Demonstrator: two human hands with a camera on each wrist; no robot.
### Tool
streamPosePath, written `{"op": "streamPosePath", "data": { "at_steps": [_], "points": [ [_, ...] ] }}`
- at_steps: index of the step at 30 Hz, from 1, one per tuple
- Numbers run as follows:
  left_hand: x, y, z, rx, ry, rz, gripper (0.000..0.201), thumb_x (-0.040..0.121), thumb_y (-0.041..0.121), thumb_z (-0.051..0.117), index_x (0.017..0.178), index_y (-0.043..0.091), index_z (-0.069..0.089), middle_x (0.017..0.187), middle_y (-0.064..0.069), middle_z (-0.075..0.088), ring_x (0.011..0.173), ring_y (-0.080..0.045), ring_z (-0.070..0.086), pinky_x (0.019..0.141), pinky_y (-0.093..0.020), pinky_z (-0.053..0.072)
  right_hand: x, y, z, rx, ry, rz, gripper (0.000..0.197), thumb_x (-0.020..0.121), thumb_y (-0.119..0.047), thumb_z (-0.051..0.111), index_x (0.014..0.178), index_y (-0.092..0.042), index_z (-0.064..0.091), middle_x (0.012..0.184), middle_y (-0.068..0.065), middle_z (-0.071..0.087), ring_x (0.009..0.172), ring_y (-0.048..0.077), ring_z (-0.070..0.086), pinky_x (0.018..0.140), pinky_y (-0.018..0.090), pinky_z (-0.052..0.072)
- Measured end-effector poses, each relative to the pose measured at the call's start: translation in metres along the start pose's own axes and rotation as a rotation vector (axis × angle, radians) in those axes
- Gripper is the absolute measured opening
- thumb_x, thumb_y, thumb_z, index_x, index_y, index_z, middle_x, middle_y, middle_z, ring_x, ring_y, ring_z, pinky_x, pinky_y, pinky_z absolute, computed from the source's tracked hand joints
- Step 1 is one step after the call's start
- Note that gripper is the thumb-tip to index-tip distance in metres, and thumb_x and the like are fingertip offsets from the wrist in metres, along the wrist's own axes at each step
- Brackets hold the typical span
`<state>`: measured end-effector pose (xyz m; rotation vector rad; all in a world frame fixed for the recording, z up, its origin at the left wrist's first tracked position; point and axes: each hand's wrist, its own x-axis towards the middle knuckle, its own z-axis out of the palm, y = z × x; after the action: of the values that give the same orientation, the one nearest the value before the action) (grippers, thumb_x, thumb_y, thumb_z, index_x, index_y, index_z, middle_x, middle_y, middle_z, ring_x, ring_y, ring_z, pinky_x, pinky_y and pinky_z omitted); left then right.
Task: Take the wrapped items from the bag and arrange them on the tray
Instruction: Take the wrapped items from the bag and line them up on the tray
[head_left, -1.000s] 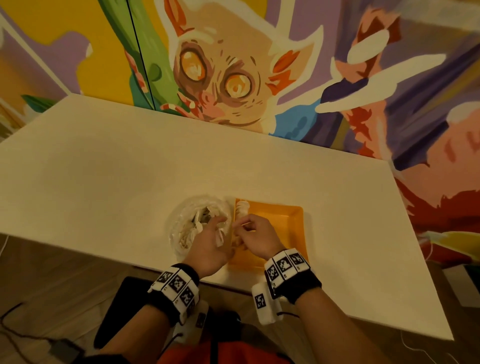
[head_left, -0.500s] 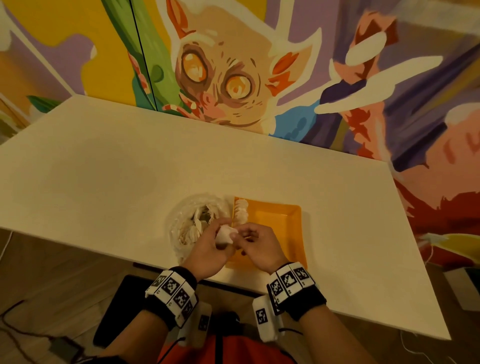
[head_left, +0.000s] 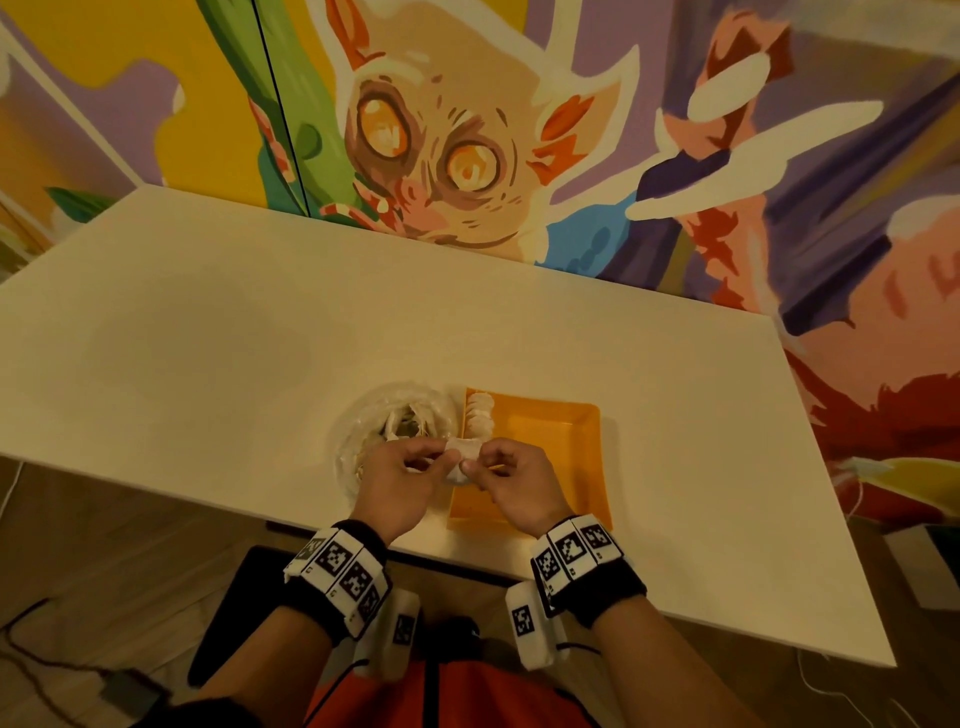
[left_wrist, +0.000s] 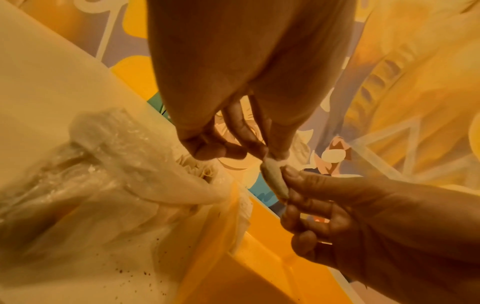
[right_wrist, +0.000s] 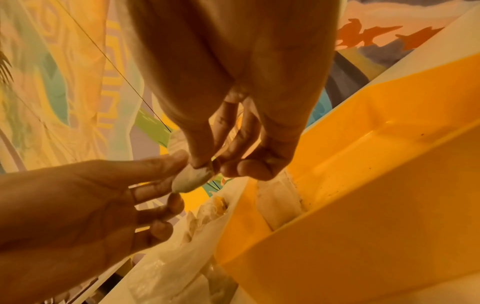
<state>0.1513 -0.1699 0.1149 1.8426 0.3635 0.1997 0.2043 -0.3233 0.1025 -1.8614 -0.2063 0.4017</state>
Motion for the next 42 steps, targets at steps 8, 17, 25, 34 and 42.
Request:
{"op": "streamPosePath", "data": {
  "at_steps": [8, 17, 25, 34, 42],
  "points": [
    [-0.005, 0.001, 0.004, 0.152, -0.017, -0.022, 0.012, 0.086, 0.015, 0.071, 0.095, 0.021, 0.074, 0.087, 0.012, 0.069, 0.083, -0.004, 0.066, 0.078, -0.022, 0.053, 0.012, 0.000, -0.012, -0.228, -0.048, 0.063, 0.008, 0.083, -0.022, 0.075, 0.081, -0.020, 0.068, 0.082, -0.002, 0.069, 0.073, 0.014, 0.065, 0.063, 0.027, 0.051],
    [-0.012, -0.012, 0.020, 0.618, -0.208, -0.098, 0.021, 0.090, 0.031, 0.062, 0.103, 0.014, 0.065, 0.100, -0.002, 0.066, 0.093, -0.017, 0.063, 0.083, -0.030, 0.053, 0.024, -0.002, -0.018, -0.556, -0.105, 0.300, 0.012, 0.076, -0.011, 0.078, 0.087, -0.007, 0.074, 0.085, 0.012, 0.073, 0.078, 0.022, 0.071, 0.068, 0.031, 0.058],
    [-0.005, -0.020, 0.022, 0.692, -0.218, -0.116, 0.017, 0.095, 0.022, 0.053, 0.098, 0.013, 0.067, 0.096, -0.006, 0.067, 0.088, -0.021, 0.062, 0.073, -0.030, 0.052, 0.042, -0.001, 0.000, -0.712, -0.103, 0.424, 0.037, 0.081, -0.035, 0.071, 0.060, -0.013, 0.050, 0.057, 0.001, 0.044, 0.050, 0.014, 0.040, 0.043, 0.024, 0.028],
    [-0.004, -0.016, 0.018, 0.664, -0.226, -0.148, 0.015, 0.094, 0.019, 0.053, 0.090, 0.012, 0.065, 0.096, -0.009, 0.064, 0.083, -0.022, 0.059, 0.066, -0.025, 0.041, 0.056, -0.003, 0.011, -0.780, -0.092, 0.455, 0.042, 0.089, -0.048, 0.063, 0.085, -0.007, 0.058, 0.085, 0.009, 0.060, 0.074, 0.022, 0.054, 0.042, 0.024, 0.028],
    [-0.003, -0.012, 0.018, 0.665, -0.255, -0.197, 0.015, 0.090, 0.009, 0.051, 0.079, 0.012, 0.060, 0.088, -0.008, 0.061, 0.076, -0.018, 0.054, 0.063, -0.025, 0.041, 0.058, -0.012, 0.012, -0.738, -0.099, 0.503, 0.031, 0.080, -0.024, 0.076, 0.090, -0.014, 0.049, 0.082, 0.004, 0.050, 0.079, 0.019, 0.052, 0.052, 0.023, 0.040]
  ]
}}
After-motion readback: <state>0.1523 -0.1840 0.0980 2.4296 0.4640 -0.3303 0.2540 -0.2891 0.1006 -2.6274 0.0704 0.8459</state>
